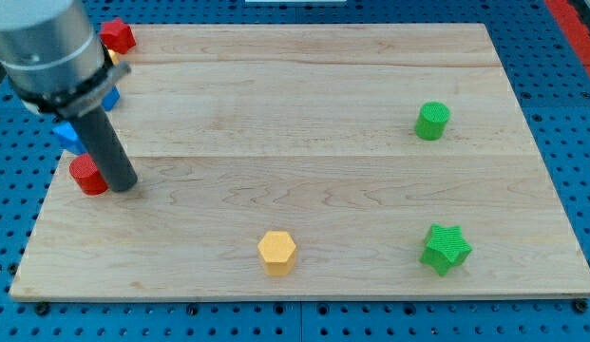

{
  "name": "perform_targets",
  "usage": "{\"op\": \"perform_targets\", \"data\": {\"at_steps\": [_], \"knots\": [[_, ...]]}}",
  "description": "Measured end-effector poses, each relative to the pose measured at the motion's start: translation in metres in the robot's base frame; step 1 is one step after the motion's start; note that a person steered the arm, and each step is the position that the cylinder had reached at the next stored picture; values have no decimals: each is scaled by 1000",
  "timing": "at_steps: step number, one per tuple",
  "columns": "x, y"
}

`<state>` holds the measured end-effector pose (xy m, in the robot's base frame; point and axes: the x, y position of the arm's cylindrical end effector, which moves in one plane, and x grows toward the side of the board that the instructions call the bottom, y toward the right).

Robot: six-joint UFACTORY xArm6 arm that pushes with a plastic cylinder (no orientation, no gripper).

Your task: Put the green star and the yellow hexagon to the right of the red circle

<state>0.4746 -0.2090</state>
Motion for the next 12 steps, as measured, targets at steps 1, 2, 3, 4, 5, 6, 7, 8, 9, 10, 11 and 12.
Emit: {"op": "perform_targets", "data": {"at_steps": [1,2,3,4,5,6,7,8,9,10,11,12], "knots": [[16,-27],[31,-9],[91,60],[143,116],[140,191],[132,211],[84,152],[45,101],[52,128],[33,127],[27,99],[27,67]]}}
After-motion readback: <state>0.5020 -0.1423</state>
